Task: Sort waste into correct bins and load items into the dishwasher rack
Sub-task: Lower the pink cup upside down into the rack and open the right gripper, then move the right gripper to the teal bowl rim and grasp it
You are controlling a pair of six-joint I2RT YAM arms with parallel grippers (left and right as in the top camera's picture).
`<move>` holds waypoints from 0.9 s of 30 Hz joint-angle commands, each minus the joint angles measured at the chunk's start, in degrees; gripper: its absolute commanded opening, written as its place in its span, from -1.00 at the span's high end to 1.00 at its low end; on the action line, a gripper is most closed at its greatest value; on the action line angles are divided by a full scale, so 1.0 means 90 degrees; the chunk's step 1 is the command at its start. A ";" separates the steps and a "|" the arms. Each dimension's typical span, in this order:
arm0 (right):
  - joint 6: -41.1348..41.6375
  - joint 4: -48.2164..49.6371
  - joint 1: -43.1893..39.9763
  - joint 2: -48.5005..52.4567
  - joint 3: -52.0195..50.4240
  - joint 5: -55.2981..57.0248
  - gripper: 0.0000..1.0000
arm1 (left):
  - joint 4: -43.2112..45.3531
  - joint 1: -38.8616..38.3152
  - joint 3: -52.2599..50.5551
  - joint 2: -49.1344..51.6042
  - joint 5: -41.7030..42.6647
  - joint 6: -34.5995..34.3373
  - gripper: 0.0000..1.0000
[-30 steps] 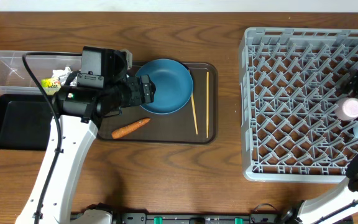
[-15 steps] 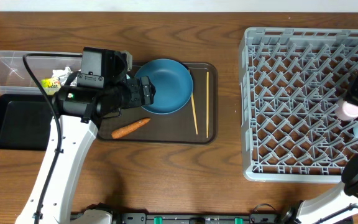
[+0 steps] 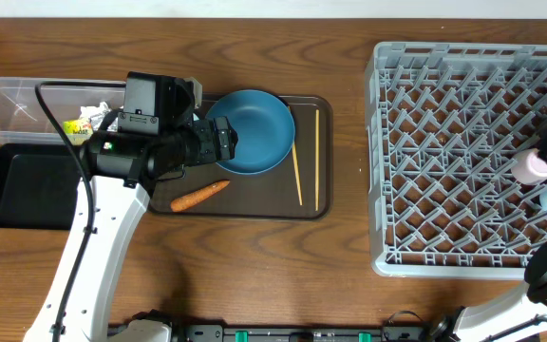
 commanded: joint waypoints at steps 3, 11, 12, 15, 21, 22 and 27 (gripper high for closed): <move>0.0121 0.0124 -0.0131 0.0022 0.0308 0.0505 0.28 | -0.0017 0.0017 0.0046 -0.0010 -0.0083 0.0061 -0.74; 0.0163 -0.0068 -0.0124 -0.0053 0.0457 -0.0109 0.11 | -0.0022 0.0017 0.0046 -0.0010 -0.0080 0.0061 -0.82; 0.0158 -0.0107 -0.0124 -0.0109 0.0461 -0.0374 0.05 | -0.0019 0.0017 0.0046 -0.0010 -0.0083 0.0061 -0.82; -0.0119 -0.0231 -0.0080 -0.0374 0.0461 -0.1452 -0.04 | -0.0022 0.0017 0.0046 -0.0010 -0.0083 0.0061 -0.86; -0.1047 -0.0860 0.0546 -0.1202 0.0461 -0.2676 -0.25 | -0.0039 0.0017 0.0027 -0.0010 -0.0714 0.0058 -0.90; -0.1141 -0.0962 0.0758 -0.1319 0.0461 -0.2674 -0.30 | -0.0041 0.0017 0.0022 -0.0010 -0.0896 0.0058 -0.90; -0.1416 -0.1258 0.1763 -0.1460 0.0457 -0.2591 -0.35 | -0.0015 0.0017 -0.0005 -0.0005 -0.1919 0.0024 -0.90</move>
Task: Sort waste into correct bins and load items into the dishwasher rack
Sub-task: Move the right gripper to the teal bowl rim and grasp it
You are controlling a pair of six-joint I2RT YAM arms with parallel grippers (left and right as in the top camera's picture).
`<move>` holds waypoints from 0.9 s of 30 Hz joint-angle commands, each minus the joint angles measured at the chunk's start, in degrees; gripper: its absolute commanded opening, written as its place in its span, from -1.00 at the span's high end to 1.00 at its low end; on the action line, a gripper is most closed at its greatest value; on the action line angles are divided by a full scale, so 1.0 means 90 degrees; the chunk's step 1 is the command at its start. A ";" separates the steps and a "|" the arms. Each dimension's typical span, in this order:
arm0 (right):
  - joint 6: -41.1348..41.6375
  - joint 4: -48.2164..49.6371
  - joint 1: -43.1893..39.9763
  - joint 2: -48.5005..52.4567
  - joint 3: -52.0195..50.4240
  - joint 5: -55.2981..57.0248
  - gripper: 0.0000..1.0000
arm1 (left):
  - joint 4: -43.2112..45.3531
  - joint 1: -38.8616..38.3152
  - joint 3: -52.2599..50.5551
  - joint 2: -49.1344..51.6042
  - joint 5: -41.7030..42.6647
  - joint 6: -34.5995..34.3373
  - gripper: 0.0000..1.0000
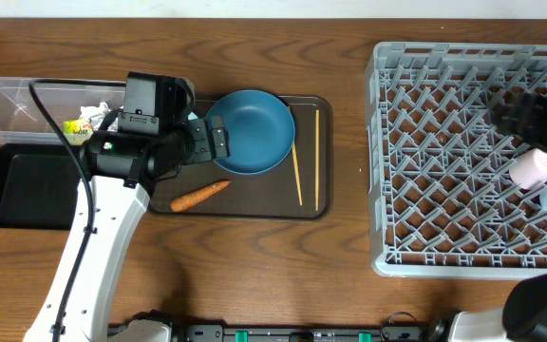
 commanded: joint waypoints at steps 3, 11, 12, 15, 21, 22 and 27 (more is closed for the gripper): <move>-0.0393 -0.0209 0.1039 0.0114 0.0005 0.0041 -0.34 | 0.0121 0.0017 -0.0007 0.0090 -0.1377 0.0017 -0.90; -0.0393 -0.0172 0.2110 0.0209 -0.0238 0.0794 -0.33 | 0.0695 0.0015 -0.0007 0.1173 -0.1581 0.0015 -0.90; -0.0391 -0.0141 0.2174 0.0209 -0.0277 0.0823 -0.33 | 0.0772 0.0015 -0.0007 0.1328 -0.1418 0.0015 -0.90; -0.0391 0.0032 0.2302 0.0209 -0.0447 0.0826 -0.33 | 0.1044 -0.0007 -0.0007 0.1809 -0.0816 0.0012 -0.84; -0.0391 0.0153 0.2312 0.0211 -0.0750 0.0823 -0.33 | 0.1268 -0.0248 -0.0007 0.2285 -0.0641 -0.0012 -0.82; -0.0391 0.0172 0.2312 0.0211 -0.0789 0.0823 -0.33 | 0.1273 -0.0282 -0.0007 0.2348 -0.0641 -0.0012 -0.83; -0.0391 0.0180 0.2312 0.0211 -0.0852 0.0821 -0.32 | 0.1214 -0.0333 -0.0007 0.2608 -0.0641 -0.0087 -0.82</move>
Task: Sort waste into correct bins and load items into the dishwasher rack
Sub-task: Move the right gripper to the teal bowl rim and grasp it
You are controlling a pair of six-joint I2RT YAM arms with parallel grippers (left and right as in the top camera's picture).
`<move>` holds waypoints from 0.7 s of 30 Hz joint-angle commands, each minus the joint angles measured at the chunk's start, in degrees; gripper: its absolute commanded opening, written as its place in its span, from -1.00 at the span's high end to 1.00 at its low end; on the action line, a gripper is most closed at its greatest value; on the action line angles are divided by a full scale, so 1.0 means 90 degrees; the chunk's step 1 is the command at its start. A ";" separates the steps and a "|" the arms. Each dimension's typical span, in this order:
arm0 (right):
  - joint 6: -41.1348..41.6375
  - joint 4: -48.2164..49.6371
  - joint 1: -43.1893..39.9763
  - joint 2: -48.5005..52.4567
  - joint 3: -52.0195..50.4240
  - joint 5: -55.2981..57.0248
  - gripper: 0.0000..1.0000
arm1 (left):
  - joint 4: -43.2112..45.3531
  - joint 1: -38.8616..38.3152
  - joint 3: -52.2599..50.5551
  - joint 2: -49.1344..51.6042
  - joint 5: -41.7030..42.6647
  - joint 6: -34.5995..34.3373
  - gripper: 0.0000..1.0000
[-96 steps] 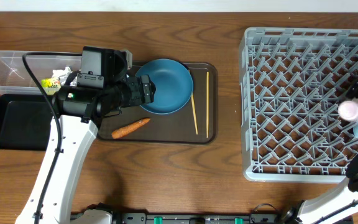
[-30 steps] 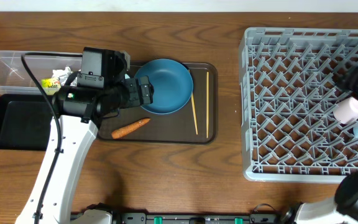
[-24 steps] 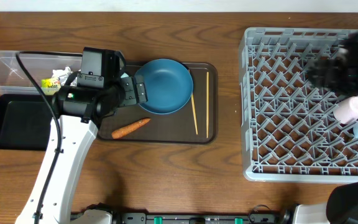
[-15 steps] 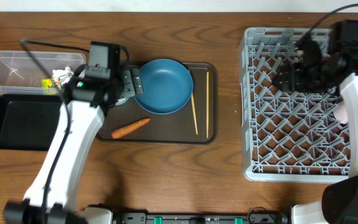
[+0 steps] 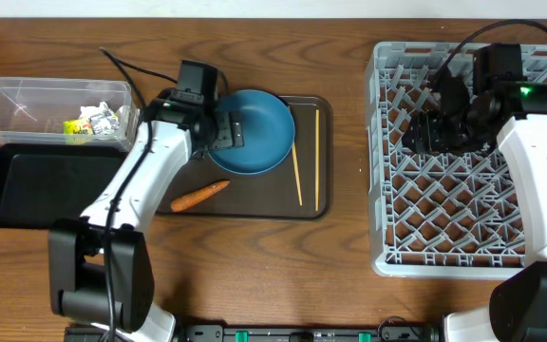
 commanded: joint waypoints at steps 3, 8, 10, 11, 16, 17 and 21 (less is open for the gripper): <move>-0.0102 0.0019 0.0044 0.0061 -0.0029 0.0029 -0.32 | -0.0153 0.0010 -0.0007 0.0311 0.0056 -0.0204 -0.83; -0.0104 0.0022 0.0044 0.0061 -0.0029 0.0029 -0.32 | -0.0202 0.0007 -0.0041 0.0384 0.0214 -0.0330 -0.82; -0.0104 0.0024 0.0044 0.0061 -0.0029 0.0029 -0.32 | -0.0202 0.0007 -0.0044 0.0386 0.0294 -0.0330 -0.82; -0.0104 0.0027 0.0044 0.0061 -0.0029 0.0029 -0.32 | -0.0204 0.0007 -0.0044 0.0386 0.0291 -0.0330 -0.82; -0.0104 0.0034 0.0044 0.0061 -0.0029 0.0029 -0.32 | -0.0206 0.0007 -0.0073 0.0386 0.0291 -0.0355 -0.81; -0.0100 0.0044 0.0044 0.0061 -0.0029 0.0024 -0.32 | -0.0233 0.0007 -0.0073 0.0386 0.0296 -0.0357 -0.81; 0.0204 0.0342 0.0119 0.0058 0.0002 -0.0078 -0.30 | -0.0563 0.0032 -0.0024 0.0226 0.0318 -0.0345 -0.82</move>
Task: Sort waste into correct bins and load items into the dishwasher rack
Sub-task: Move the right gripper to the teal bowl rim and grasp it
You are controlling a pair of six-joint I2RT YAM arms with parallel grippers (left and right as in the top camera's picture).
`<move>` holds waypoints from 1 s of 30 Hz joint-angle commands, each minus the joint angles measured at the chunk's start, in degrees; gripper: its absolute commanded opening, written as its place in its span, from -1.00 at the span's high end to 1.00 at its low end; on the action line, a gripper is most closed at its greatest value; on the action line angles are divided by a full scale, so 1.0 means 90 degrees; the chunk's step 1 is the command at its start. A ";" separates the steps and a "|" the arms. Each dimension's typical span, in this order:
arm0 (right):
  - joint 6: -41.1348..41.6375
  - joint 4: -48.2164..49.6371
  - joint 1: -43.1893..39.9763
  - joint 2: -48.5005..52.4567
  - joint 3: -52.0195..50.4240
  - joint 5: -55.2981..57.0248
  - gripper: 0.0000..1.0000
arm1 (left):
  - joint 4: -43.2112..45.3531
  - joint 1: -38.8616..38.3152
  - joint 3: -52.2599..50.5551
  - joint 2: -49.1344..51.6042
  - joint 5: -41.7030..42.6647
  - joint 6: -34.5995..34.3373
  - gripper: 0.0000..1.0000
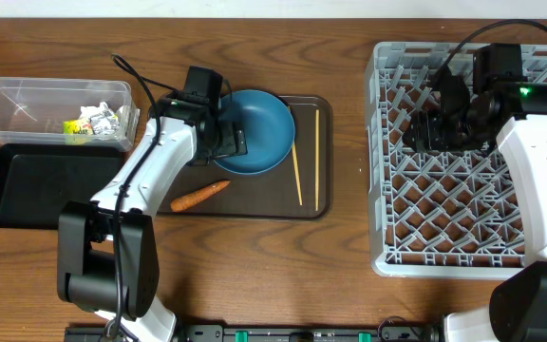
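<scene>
A blue bowl [259,128] sits on the left half of a dark brown tray [323,204]. On the tray lie an orange carrot [199,195] near the front left and two thin chopsticks [298,173] to the right of the bowl. My left gripper [233,142] is down at the bowl's left rim; its jaws do not show clearly. The grey dishwasher rack [463,218] stands on the right. My right gripper [416,133] hangs over the rack's upper middle, dark against the grid, and I cannot tell whether it is open.
A clear plastic bin [27,100] holding crumpled wrappers stands at the far left. A black bin [22,185] lies just in front of it. The right forearm crosses the rack's right side and hides what lies under it.
My left arm has shifted slightly, and its gripper is a little lower along the bowl's left rim. The bowl, carrot and chopsticks lie as before. The right arm has not moved.
At first my left arm was raised over the tray's left end, and the right arm was at the rack's right edge beside a pink and white item. Then the right arm showed over the rack's far right. Later the left gripper was at the bowl's rim and the right over the rack's middle.
</scene>
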 commanded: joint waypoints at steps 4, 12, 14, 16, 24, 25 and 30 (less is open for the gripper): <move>0.0566 0.0678 0.0546 0.0058 0.0146 -0.0189 -0.40 | -0.0665 0.0226 0.0100 -0.0775 -0.0304 -0.0029 -0.86; 0.1450 0.2492 0.1994 0.0197 0.0172 0.0823 -0.49 | -0.1273 0.1467 0.0097 -0.2679 -0.0340 -0.0029 -1.00; 0.1586 0.2943 0.2348 0.0357 0.0172 0.1071 -0.50 | -0.1474 0.1902 0.0097 -0.2914 -0.0340 -0.0029 -1.00; 0.1749 0.3356 0.2686 0.0593 0.0172 0.1224 -0.50 | -0.1673 0.2314 0.0097 -0.3019 -0.0338 -0.0032 -1.00; 0.2351 0.4490 0.3645 0.1982 0.0172 0.2334 -0.47 | -0.2055 0.3334 -0.0002 -0.2977 -0.0238 -0.0602 -0.98; 0.2409 0.4575 0.3711 0.2120 0.0172 0.2397 -0.43 | -0.2055 0.3371 -0.0002 -0.2977 -0.0233 -0.0602 -0.98; 0.2871 0.4872 0.3917 0.2752 0.0172 0.2514 -0.16 | -0.2055 0.3388 -0.0002 -0.2977 -0.0233 -0.0602 -0.98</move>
